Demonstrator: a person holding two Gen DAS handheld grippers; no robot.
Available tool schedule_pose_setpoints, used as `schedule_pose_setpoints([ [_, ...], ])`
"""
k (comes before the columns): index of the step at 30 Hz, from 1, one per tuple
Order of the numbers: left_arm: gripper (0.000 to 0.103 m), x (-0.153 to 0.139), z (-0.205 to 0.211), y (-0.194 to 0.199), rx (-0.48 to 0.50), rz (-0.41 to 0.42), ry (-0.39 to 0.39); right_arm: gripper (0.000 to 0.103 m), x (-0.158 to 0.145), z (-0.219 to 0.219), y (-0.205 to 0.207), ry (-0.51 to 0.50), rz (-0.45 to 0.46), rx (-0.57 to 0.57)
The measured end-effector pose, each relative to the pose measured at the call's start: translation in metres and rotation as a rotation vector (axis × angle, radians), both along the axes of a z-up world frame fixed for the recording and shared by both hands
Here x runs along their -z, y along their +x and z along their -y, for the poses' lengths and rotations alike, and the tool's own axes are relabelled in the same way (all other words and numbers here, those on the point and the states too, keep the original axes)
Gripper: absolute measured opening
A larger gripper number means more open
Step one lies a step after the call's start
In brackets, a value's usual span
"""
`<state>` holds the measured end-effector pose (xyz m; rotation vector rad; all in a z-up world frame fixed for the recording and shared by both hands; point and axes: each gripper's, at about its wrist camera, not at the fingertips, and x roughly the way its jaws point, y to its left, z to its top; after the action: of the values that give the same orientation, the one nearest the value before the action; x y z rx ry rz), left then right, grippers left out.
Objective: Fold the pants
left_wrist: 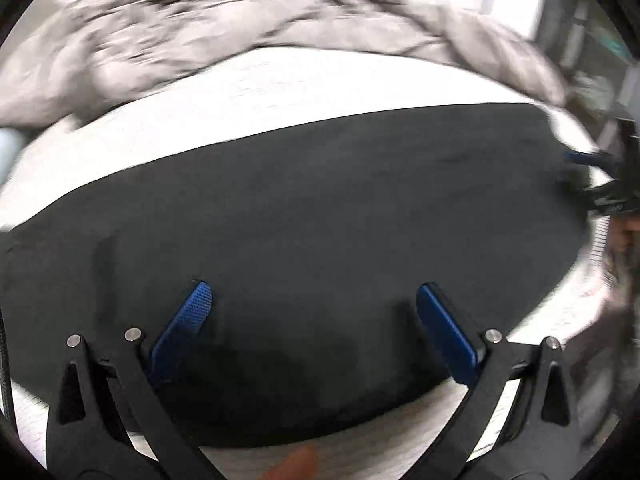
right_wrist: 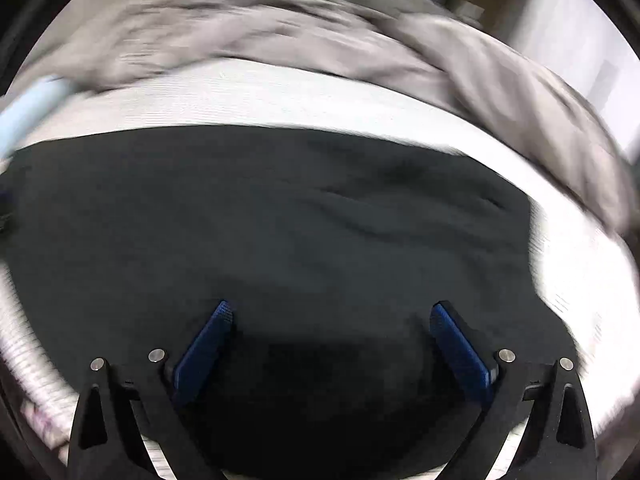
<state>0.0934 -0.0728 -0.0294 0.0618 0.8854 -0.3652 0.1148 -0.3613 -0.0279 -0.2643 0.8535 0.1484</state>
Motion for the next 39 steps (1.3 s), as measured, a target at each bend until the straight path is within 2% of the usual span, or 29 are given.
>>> schedule_pose_setpoints([
  [2,0.102,0.001,0.035,0.001,0.065,-0.017,-0.024,0.101,0.001,-0.030,-0.002,0.019,-0.002,-0.075],
  [4,0.102,0.010,0.070,0.003,0.153,-0.044,-0.032,0.101,0.010,-0.052,0.004,0.051,-0.045,-0.148],
  [5,0.102,0.017,0.086,0.001,0.188,-0.055,-0.005,0.101,0.017,-0.059,0.008,0.047,-0.061,-0.176],
  [6,0.102,0.022,0.094,-0.003,0.197,-0.051,0.054,0.101,0.025,-0.067,0.010,0.005,-0.075,-0.201],
  [7,0.103,0.024,0.097,-0.006,0.210,-0.037,0.093,0.101,0.028,-0.063,0.011,-0.016,-0.064,-0.213],
  [9,0.103,0.022,0.084,-0.013,0.204,-0.038,0.081,0.101,0.027,-0.035,0.015,0.001,-0.058,-0.197],
  [10,0.103,0.022,0.073,-0.008,0.184,-0.044,0.072,0.101,0.026,-0.016,0.015,-0.022,-0.051,-0.140],
  [13,0.103,0.021,0.019,-0.004,0.092,-0.057,0.046,0.101,0.024,0.065,0.014,-0.114,-0.007,0.157],
  [14,0.103,0.021,-0.001,-0.004,0.055,-0.058,0.026,0.102,0.022,0.098,0.013,-0.118,0.014,0.292],
  [16,0.103,0.023,-0.038,0.005,-0.019,-0.069,0.004,0.102,0.018,0.138,0.011,-0.121,0.036,0.501],
  [18,0.103,0.023,-0.065,0.004,-0.064,-0.075,-0.021,0.103,0.015,0.149,0.011,-0.055,0.039,0.523],
  [19,0.103,0.021,-0.068,0.006,-0.075,-0.068,-0.024,0.103,0.013,0.145,0.011,-0.076,0.043,0.524],
  [21,0.102,0.012,-0.069,0.005,-0.113,-0.026,0.001,0.102,0.000,0.127,0.009,-0.123,0.085,0.490],
  [22,0.102,0.005,-0.066,0.005,-0.125,0.020,0.003,0.102,-0.009,0.117,0.001,-0.125,0.117,0.463],
  [23,0.102,-0.003,-0.062,0.006,-0.128,0.055,-0.010,0.102,-0.017,0.106,-0.007,-0.116,0.147,0.431],
  [25,0.102,-0.011,-0.052,0.023,-0.115,0.059,-0.036,0.102,-0.032,0.078,-0.008,-0.060,0.183,0.319],
  [28,0.102,-0.013,-0.018,0.051,-0.075,0.022,-0.011,0.102,-0.030,0.029,0.010,0.027,0.132,0.161],
  [30,0.102,-0.007,0.015,0.074,-0.033,-0.012,0.013,0.102,-0.021,-0.007,0.025,0.029,0.092,0.092],
  [33,0.102,0.004,0.053,0.081,0.039,-0.017,0.069,0.102,-0.006,-0.048,0.051,-0.011,0.049,0.014],
  [35,0.103,0.019,0.076,0.097,0.070,-0.066,0.143,0.102,0.007,-0.065,0.072,-0.043,-0.008,-0.047],
  [36,0.103,0.027,0.078,0.103,0.072,-0.092,0.156,0.102,0.017,-0.074,0.078,-0.072,-0.042,-0.064],
  [37,0.103,0.029,0.075,0.105,0.067,-0.098,0.143,0.101,0.027,-0.078,0.082,-0.124,-0.080,-0.069],
  [39,0.103,0.030,0.061,0.101,0.040,-0.095,0.120,0.102,0.032,-0.068,0.080,-0.175,-0.077,-0.059],
])
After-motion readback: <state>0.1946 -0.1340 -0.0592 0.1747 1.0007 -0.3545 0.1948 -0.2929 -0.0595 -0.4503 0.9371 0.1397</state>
